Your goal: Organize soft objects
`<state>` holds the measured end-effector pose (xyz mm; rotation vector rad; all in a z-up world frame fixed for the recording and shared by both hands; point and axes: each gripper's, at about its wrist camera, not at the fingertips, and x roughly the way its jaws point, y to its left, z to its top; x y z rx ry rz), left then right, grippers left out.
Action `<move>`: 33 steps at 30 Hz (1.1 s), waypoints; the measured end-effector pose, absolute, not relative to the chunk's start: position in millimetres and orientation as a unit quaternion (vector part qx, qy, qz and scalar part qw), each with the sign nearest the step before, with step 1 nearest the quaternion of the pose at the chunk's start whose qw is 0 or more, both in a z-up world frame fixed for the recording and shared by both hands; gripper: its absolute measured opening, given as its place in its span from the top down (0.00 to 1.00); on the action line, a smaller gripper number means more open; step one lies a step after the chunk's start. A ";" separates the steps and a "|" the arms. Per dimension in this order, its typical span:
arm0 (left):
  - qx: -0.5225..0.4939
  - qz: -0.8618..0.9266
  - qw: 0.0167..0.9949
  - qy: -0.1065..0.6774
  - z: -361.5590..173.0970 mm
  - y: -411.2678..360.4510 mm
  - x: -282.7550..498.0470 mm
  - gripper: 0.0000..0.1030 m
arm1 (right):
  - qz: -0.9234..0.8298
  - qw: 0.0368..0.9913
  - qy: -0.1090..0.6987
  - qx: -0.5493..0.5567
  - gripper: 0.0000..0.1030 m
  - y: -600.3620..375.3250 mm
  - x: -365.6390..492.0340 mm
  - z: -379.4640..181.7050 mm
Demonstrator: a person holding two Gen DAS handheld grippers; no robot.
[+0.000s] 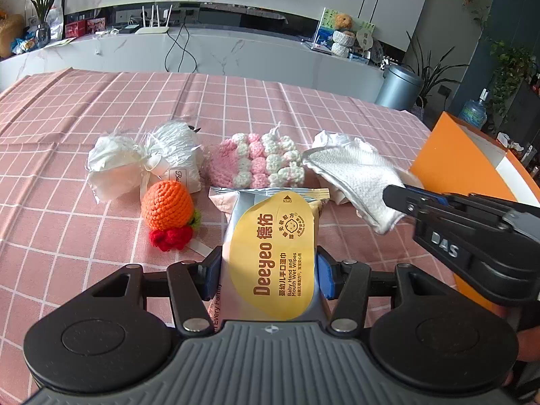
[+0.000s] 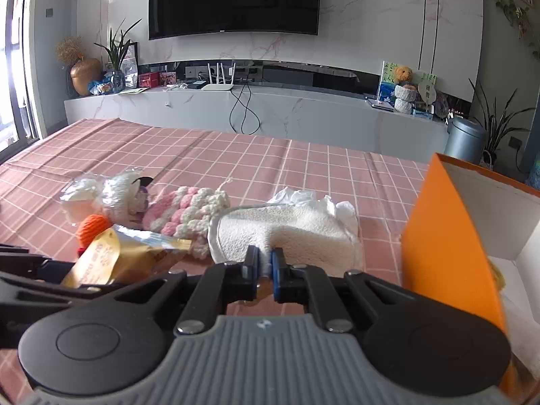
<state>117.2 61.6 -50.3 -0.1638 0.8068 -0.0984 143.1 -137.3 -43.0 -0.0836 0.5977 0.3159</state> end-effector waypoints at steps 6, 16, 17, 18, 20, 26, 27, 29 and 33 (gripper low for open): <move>-0.075 -0.047 0.916 0.392 -47.0 56.4 100.2 0.39 | 0.188 0.922 0.338 -0.026 0.95 -148.1 100.3 -37.3; -0.060 -0.039 0.907 0.415 -67.8 48.8 72.9 0.39 | 0.230 0.895 0.377 -0.070 0.81 -138.3 50.9 -67.4; -0.059 -0.039 0.907 0.416 -69.2 48.5 71.6 0.39 | 0.230 0.894 0.377 -0.070 0.69 -139.3 50.2 -66.6; -0.058 -0.039 0.907 0.415 -70.1 48.5 70.8 0.39 | 0.232 0.895 0.375 -0.067 0.64 -140.6 49.3 -64.6; -0.061 -0.035 0.907 0.415 -71.1 50.2 69.2 0.39 | 0.234 0.901 0.358 -0.067 0.35 -141.3 47.6 -57.6; -0.082 -0.026 0.908 0.411 -71.1 60.9 70.6 0.40 | 0.208 0.907 0.344 -0.124 0.03 -129.4 74.2 -63.1; -0.084 -0.025 0.907 0.411 -71.5 62.0 71.1 0.40 | 0.205 0.905 0.352 -0.123 0.03 -128.3 80.0 -67.3; -0.087 -0.023 0.908 0.410 -71.9 64.0 71.8 0.40 | 0.205 0.897 0.376 -0.107 0.03 -129.7 90.5 -76.1; -0.092 -0.025 0.908 0.408 -72.2 66.3 74.5 0.40 | 0.206 0.885 0.413 -0.052 0.03 -136.8 99.7 -88.6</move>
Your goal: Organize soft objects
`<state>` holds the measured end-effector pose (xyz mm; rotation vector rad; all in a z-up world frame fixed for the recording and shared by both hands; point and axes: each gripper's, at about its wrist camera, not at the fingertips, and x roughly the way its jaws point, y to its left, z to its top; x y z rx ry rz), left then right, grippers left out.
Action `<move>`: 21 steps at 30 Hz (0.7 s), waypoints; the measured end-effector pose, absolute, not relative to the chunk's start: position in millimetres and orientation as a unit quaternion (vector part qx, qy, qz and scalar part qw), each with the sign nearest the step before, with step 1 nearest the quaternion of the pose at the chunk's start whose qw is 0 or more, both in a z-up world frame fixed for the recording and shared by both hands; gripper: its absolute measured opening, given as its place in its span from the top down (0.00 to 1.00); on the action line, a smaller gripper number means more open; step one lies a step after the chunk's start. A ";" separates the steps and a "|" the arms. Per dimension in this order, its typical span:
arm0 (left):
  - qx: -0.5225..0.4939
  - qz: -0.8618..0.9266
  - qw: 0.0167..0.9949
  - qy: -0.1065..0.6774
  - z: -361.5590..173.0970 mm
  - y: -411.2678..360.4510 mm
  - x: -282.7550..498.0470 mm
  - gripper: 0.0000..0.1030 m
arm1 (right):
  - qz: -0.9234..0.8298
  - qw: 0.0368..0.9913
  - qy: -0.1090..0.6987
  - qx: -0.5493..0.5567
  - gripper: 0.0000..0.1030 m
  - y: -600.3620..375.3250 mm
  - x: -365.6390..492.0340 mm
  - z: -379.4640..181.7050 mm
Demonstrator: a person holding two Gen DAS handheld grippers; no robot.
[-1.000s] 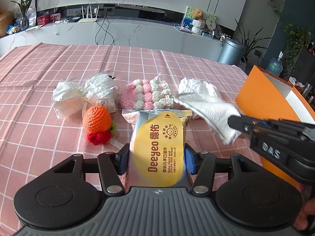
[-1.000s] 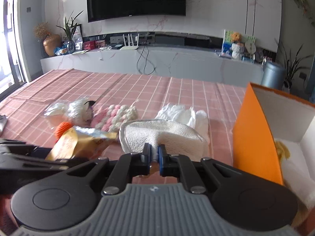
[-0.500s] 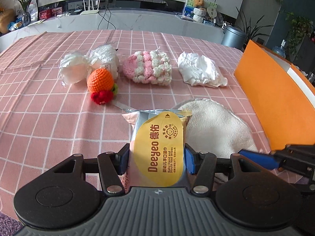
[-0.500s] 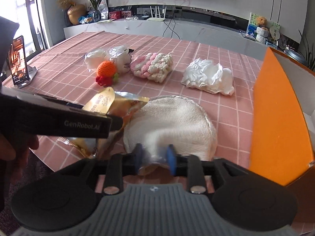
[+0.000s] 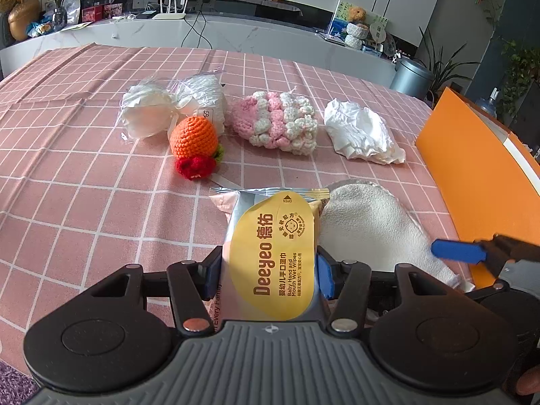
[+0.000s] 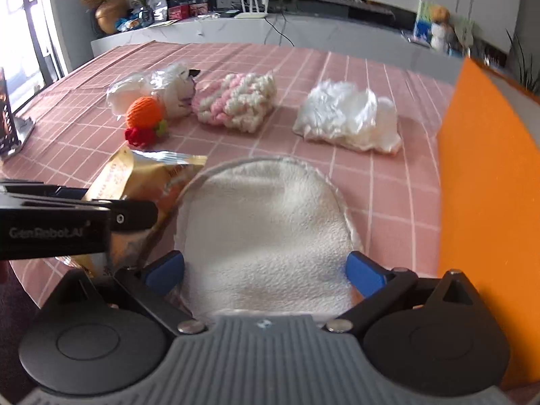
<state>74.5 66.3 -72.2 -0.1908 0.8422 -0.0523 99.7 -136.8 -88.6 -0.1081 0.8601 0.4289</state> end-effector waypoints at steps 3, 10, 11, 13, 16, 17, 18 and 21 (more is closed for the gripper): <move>-0.094 -0.028 0.908 0.407 -72.4 66.2 76.7 0.40 | 0.208 0.886 0.410 -0.056 0.03 -134.9 97.2 -90.8; -0.094 -0.032 0.908 0.407 -72.9 65.1 78.7 0.39 | 0.208 0.889 0.400 -0.074 0.17 -131.4 91.8 -92.0; -0.093 -0.032 0.908 0.407 -72.9 65.0 78.6 0.39 | 0.209 0.890 0.399 -0.074 0.22 -131.9 91.0 -91.3; -0.092 -0.032 0.908 0.408 -72.9 64.9 78.5 0.39 | 0.213 0.892 0.392 -0.076 0.38 -131.8 88.7 -89.0; -0.091 -0.032 0.907 0.409 -73.2 64.3 78.8 0.39 | 0.219 0.892 0.386 -0.084 0.67 -128.7 86.1 -85.5; -0.091 -0.032 0.907 0.410 -73.3 64.1 78.8 0.39 | 0.220 0.892 0.385 -0.084 0.76 -128.1 85.7 -85.0; -0.091 -0.032 0.907 0.410 -73.1 63.9 78.8 0.39 | 0.220 0.893 0.385 -0.083 0.77 -128.1 85.6 -84.6; -0.099 -0.031 0.907 0.409 -72.9 64.7 78.5 0.40 | 0.215 0.898 0.376 -0.077 0.82 -131.2 84.4 -80.2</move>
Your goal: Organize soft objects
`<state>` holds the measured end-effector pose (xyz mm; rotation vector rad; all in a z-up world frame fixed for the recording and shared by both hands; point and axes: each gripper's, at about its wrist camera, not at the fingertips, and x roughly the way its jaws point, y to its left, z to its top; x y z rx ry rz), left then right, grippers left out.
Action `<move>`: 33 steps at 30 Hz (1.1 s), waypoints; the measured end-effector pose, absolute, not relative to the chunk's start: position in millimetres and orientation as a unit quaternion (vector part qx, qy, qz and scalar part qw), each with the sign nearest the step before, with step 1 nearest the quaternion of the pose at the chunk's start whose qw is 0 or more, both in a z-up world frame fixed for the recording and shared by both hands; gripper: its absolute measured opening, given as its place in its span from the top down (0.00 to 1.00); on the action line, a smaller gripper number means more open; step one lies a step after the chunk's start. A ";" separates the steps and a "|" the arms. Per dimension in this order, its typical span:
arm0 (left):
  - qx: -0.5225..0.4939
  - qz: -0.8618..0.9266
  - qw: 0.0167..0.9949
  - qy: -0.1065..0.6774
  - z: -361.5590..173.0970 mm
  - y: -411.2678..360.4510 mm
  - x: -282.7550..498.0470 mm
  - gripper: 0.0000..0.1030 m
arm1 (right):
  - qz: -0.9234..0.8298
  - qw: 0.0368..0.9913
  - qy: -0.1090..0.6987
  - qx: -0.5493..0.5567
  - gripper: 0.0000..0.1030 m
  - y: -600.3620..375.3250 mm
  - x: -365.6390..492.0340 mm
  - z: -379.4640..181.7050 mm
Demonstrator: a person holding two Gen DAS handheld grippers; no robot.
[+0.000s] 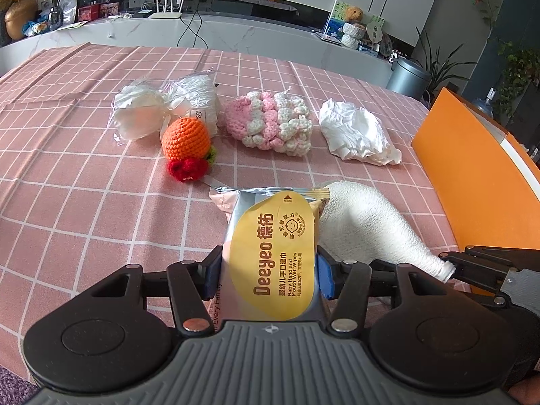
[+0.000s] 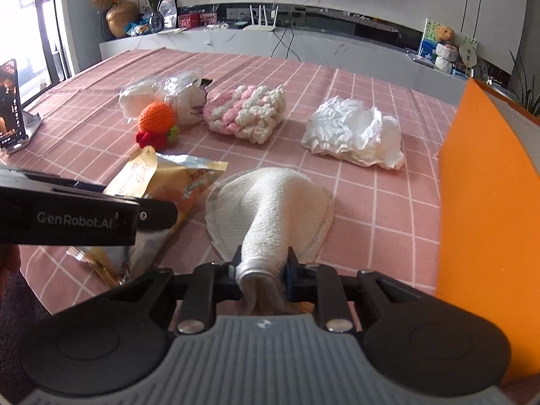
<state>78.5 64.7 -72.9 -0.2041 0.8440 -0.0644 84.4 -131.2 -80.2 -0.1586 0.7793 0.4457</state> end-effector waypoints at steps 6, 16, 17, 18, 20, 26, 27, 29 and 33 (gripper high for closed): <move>-0.097 -0.028 0.915 0.392 -61.0 60.8 70.4 0.40 | 0.210 0.910 0.350 -0.068 0.82 -143.3 74.1 -59.5; -0.109 -0.039 0.931 0.346 -21.2 49.4 56.6 0.40 | 0.194 0.936 0.293 -0.026 0.82 -179.6 59.0 -14.8; -0.111 -0.041 0.932 0.342 -17.3 48.7 56.4 0.40 | 0.192 0.938 0.287 -0.021 0.82 -184.1 57.2 -9.9; -0.114 -0.044 0.934 0.337 -13.7 47.7 56.2 0.40 | 0.191 0.940 0.282 -0.015 0.82 -188.8 55.7 -5.4; -0.119 -0.050 0.935 0.330 -6.8 44.7 56.3 0.40 | 0.189 0.943 0.274 -0.005 0.82 -197.9 53.2 2.3; -0.113 -0.079 0.941 0.309 13.6 23.6 61.1 0.40 | 0.174 0.953 0.248 0.009 0.82 -223.6 46.0 23.7; -0.112 -0.085 0.941 0.306 16.2 19.5 63.0 0.40 | 0.172 0.954 0.245 0.016 0.82 -229.1 45.8 27.3; -0.108 -0.096 0.942 0.302 20.9 11.2 67.4 0.40 | 0.168 0.955 0.242 0.025 0.82 -239.6 46.1 32.9; -0.094 -0.125 0.943 0.293 29.7 -10.9 77.0 0.40 | 0.149 0.960 0.233 0.032 0.82 -260.5 46.7 41.7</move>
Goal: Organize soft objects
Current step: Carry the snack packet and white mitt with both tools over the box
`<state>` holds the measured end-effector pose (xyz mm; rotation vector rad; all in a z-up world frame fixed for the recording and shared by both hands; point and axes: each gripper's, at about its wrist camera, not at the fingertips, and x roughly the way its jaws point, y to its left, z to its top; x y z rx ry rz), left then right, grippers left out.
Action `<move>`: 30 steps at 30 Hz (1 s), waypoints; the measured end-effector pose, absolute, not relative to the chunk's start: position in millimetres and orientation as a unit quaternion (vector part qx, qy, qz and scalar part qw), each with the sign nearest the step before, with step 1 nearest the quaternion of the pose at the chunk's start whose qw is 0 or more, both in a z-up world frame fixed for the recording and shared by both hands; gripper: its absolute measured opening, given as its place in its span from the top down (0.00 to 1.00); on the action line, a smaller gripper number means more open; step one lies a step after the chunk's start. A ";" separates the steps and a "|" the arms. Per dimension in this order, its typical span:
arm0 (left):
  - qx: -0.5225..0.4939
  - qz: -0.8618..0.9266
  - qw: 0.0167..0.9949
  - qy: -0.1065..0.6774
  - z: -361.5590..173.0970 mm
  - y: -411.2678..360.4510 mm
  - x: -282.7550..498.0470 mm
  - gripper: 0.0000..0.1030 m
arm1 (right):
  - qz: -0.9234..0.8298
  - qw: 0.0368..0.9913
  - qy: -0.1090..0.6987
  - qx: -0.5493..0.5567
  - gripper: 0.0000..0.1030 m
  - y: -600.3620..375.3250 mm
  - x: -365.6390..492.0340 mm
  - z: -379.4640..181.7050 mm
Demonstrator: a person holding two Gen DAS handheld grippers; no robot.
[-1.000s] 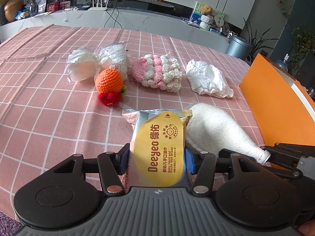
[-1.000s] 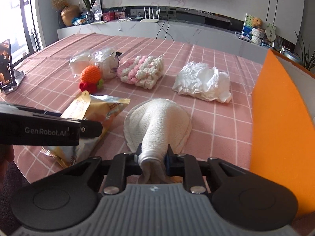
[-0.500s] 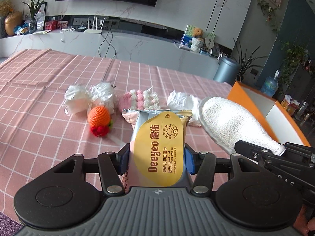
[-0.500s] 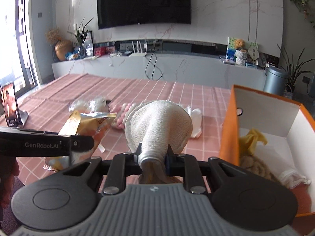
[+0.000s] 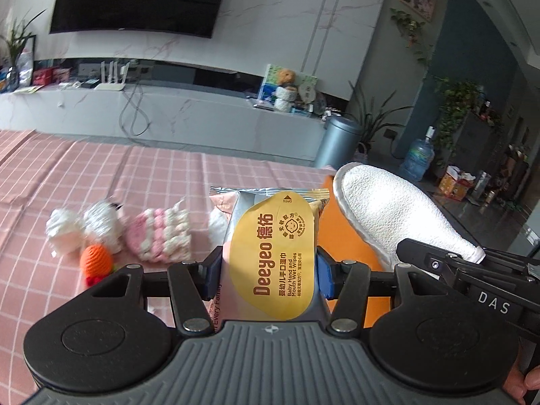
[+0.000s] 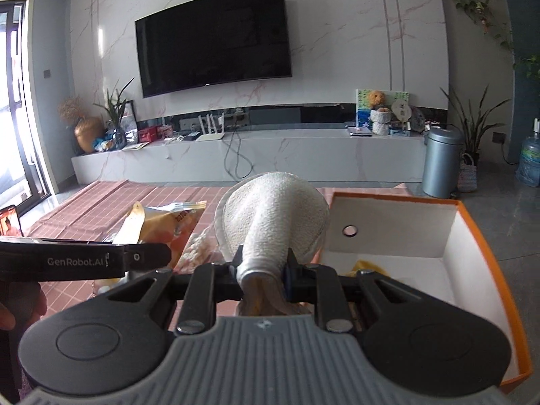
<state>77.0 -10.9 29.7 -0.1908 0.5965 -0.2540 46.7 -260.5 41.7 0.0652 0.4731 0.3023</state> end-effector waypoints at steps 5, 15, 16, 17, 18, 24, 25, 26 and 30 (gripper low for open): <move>-0.072 -0.164 0.941 0.287 38.0 -43.6 93.8 0.40 | 0.126 0.964 0.233 0.036 0.82 -286.1 50.2 47.0; -0.035 -0.233 0.927 0.292 38.3 -104.6 130.0 0.40 | 0.076 0.966 0.247 0.016 0.81 -330.9 74.9 53.5; -0.031 -0.238 0.925 0.295 37.1 -110.2 134.1 0.40 | 0.071 0.966 0.249 0.012 0.81 -333.8 78.8 53.0; -0.027 -0.243 0.923 0.298 35.8 -115.6 137.5 0.40 | 0.067 0.965 0.252 0.009 0.81 -337.0 82.0 52.4; -0.022 -0.247 0.921 0.301 34.1 -120.7 141.2 0.40 | 0.062 0.965 0.255 0.007 0.81 -341.0 84.3 50.7; 0.029 -0.261 0.911 0.319 19.0 -148.8 161.1 0.40 | 0.050 0.958 0.282 -0.024 0.81 -352.9 107.4 38.6; 0.038 -0.263 0.908 0.324 16.0 -153.7 164.7 0.40 | 0.048 0.956 0.289 -0.033 0.81 -353.7 112.5 35.6; 0.049 -0.264 0.906 0.328 12.7 -158.5 167.3 0.40 | 0.047 0.953 0.296 -0.041 0.81 -354.9 117.4 32.3; 0.091 -0.269 0.900 0.330 3.2 -172.4 173.2 0.40 | 0.045 0.942 0.324 -0.073 0.81 -356.2 136.0 18.9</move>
